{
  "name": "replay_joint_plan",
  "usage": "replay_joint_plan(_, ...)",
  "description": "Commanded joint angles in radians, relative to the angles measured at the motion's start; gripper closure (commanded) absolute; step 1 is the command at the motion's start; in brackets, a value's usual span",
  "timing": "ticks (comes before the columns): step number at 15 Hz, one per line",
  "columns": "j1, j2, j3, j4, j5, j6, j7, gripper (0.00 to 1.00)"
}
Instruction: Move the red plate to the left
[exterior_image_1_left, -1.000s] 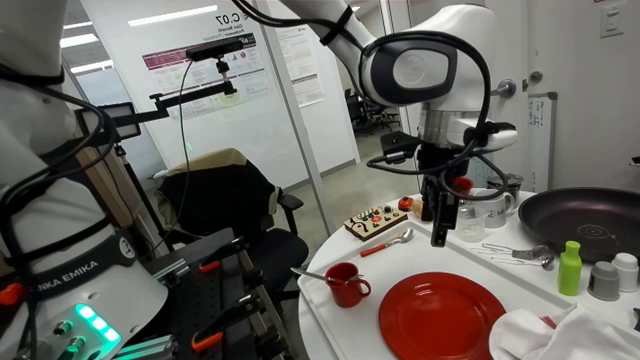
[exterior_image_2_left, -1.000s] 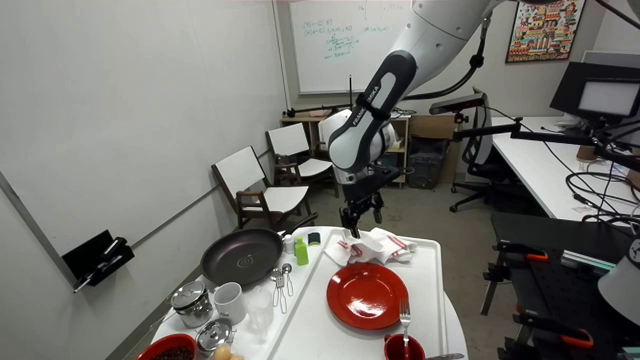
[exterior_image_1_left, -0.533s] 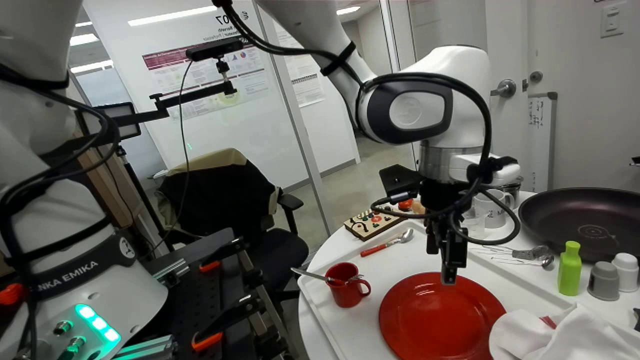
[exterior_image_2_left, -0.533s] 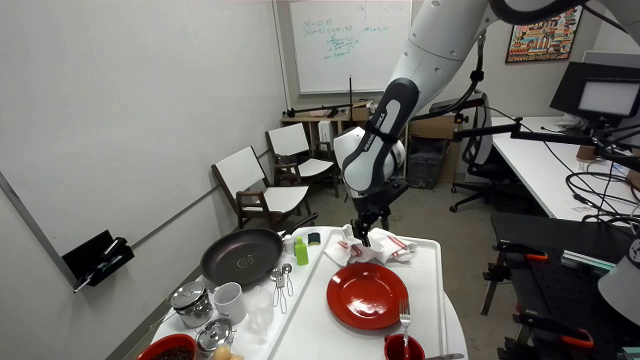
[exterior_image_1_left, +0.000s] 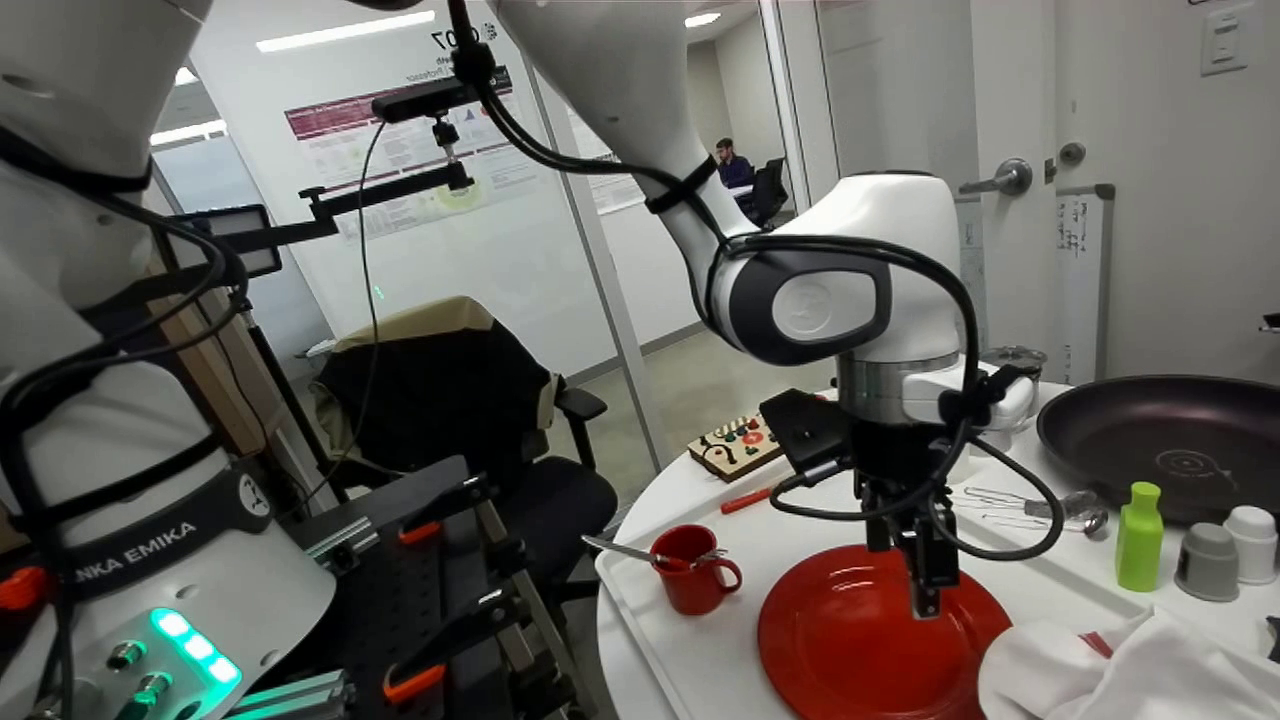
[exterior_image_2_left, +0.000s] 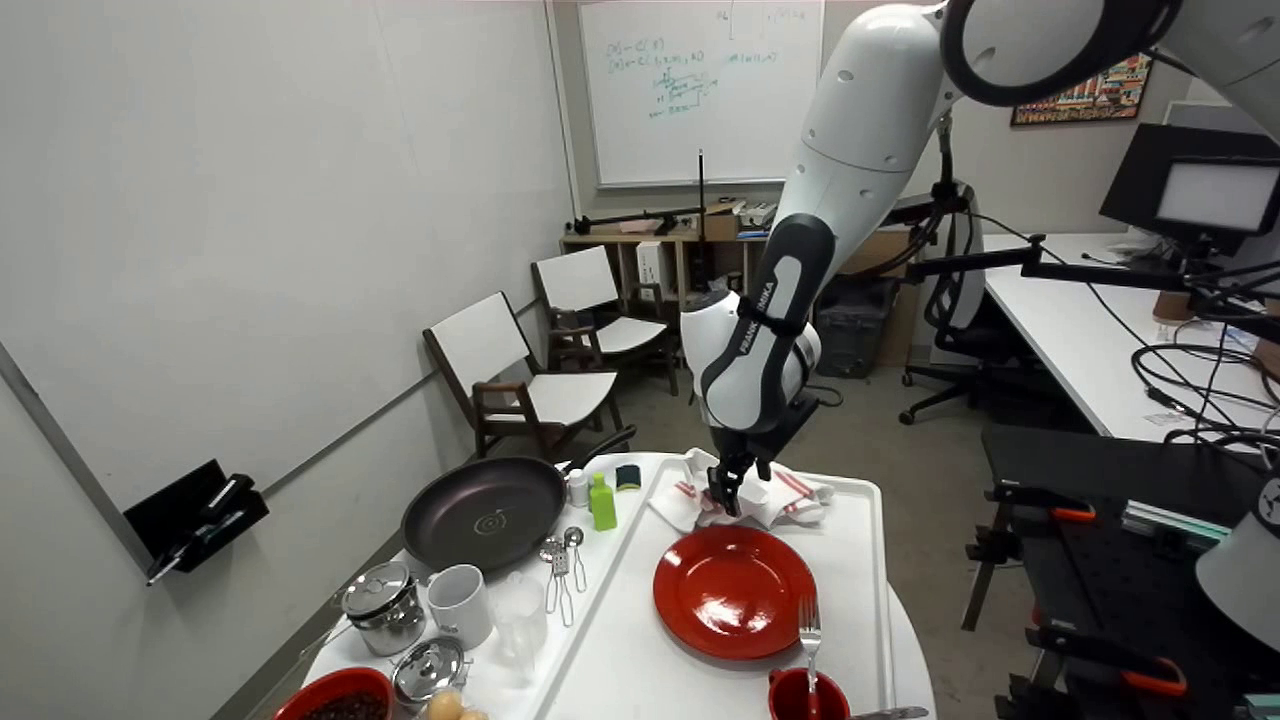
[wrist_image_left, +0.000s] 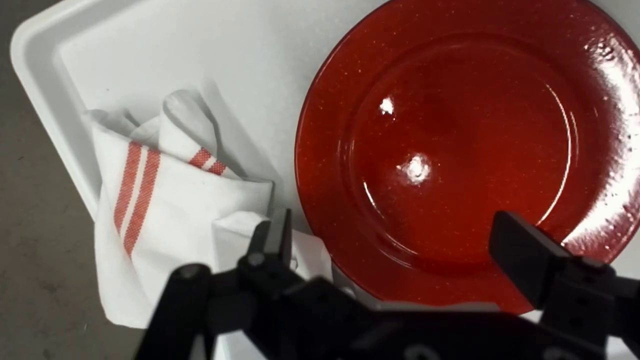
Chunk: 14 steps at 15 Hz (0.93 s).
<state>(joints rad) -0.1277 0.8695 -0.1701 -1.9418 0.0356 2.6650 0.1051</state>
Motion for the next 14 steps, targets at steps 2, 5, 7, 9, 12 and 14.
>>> replay_joint_plan(2,-0.017,0.095,0.012,0.084,-0.015,0.035,-0.042,0.0)
replay_joint_plan(5,-0.02,0.147,0.012,0.139,-0.016,0.038,-0.057,0.0)
replay_joint_plan(7,-0.022,0.177,0.011,0.173,-0.017,0.034,-0.064,0.0)
replay_joint_plan(9,-0.026,0.204,0.01,0.208,-0.016,0.027,-0.069,0.0)
replay_joint_plan(12,-0.037,0.224,0.01,0.238,-0.013,0.016,-0.076,0.0)
replay_joint_plan(14,-0.025,0.205,0.004,0.207,-0.007,0.021,-0.056,0.0)
